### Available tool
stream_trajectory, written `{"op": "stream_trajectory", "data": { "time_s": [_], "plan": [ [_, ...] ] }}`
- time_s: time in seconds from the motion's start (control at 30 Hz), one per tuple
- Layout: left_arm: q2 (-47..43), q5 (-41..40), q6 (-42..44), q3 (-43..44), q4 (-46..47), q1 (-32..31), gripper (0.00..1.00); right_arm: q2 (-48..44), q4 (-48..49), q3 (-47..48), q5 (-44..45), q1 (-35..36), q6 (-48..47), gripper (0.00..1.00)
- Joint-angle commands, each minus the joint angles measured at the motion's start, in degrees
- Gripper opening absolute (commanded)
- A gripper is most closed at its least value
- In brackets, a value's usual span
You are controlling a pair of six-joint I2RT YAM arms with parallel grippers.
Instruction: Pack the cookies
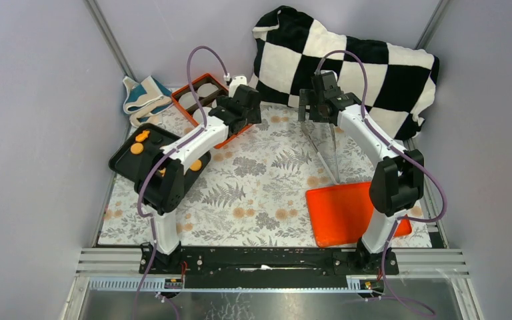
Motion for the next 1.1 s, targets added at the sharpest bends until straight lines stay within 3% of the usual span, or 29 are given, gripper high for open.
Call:
{"op": "stream_trajectory", "data": {
  "time_s": [0.0,0.07,0.13,0.2,0.27,0.43,0.67,0.87,1.07],
  "plan": [
    [5.6,-3.6,1.4,4.8,-1.8,0.2,0.92,-2.2,-0.2,0.2,-1.7,0.0,1.0,1.0],
    [8.6,-3.5,1.5,6.9,-2.2,0.7,0.79,-3.1,0.4,-0.7,-2.8,0.0,1.2,1.0],
    [11.6,-2.5,1.4,9.1,-2.5,1.7,0.52,-4.4,1.4,-2.1,-4.7,0.0,1.6,1.0],
    [14.3,-0.7,0.8,11.2,-3.1,3.2,0.37,-5.6,2.3,-4.0,-6.9,0.0,2.2,1.0],
    [16.6,0.9,0.0,13.1,-3.3,4.8,0.38,-6.9,3.1,-5.5,-8.7,-0.1,2.8,1.0],
    [20.4,1.0,-0.7,16.8,-4.4,7.3,0.56,-9.1,3.7,-8.3,-9.7,0.0,3.1,1.0],
    [26.6,2.9,-1.0,22.6,-8.4,8.5,0.58,-10.8,4.3,-10.5,-10.5,0.0,3.8,1.0],
    [23.0,8.8,-4.7,12.5,-6.9,7.0,0.54,-11.6,4.5,-11.2,-10.5,0.0,4.2,1.0],
    [13.9,10.7,-8.5,-1.8,-7.2,0.8,0.52,-12.2,4.3,-11.5,-9.8,0.0,4.4,1.0]
  ]
}}
